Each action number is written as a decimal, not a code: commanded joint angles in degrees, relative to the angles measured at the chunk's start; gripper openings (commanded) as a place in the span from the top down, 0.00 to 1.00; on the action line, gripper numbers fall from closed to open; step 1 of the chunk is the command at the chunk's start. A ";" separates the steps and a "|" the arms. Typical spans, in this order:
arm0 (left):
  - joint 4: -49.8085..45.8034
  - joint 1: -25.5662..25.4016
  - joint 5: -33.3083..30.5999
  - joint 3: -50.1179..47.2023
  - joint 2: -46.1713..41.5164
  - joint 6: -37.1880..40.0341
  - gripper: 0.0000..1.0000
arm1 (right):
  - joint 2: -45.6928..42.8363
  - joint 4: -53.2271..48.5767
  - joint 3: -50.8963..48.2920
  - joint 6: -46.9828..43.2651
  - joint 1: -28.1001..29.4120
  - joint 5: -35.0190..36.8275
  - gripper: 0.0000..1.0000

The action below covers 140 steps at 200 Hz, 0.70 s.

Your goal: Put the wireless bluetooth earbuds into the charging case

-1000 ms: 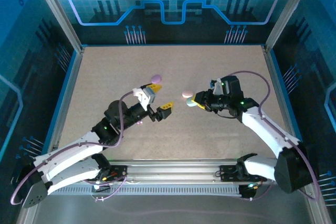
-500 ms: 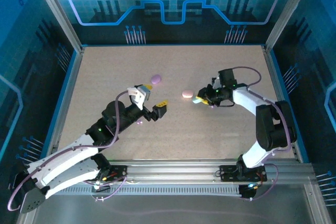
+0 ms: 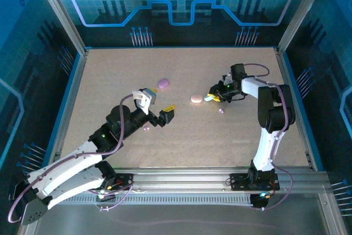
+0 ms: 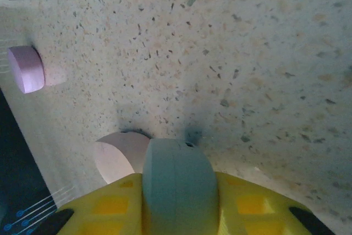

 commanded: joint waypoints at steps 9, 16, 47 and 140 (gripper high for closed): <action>-0.46 0.62 -1.07 1.31 -0.02 0.29 0.01 | 1.91 -4.59 2.29 -4.90 -1.29 -0.12 0.87; -0.26 0.73 -1.02 1.21 0.15 0.16 0.01 | 2.53 -5.43 2.54 -5.52 -1.51 -0.01 0.86; 0.08 0.91 -0.71 1.63 1.01 -0.37 0.01 | 4.89 -7.91 3.67 -7.34 -2.22 -1.12 0.76; -15.71 5.36 -1.82 10.46 5.54 -13.49 0.03 | -1.13 -11.87 4.69 -9.97 -2.50 2.41 0.42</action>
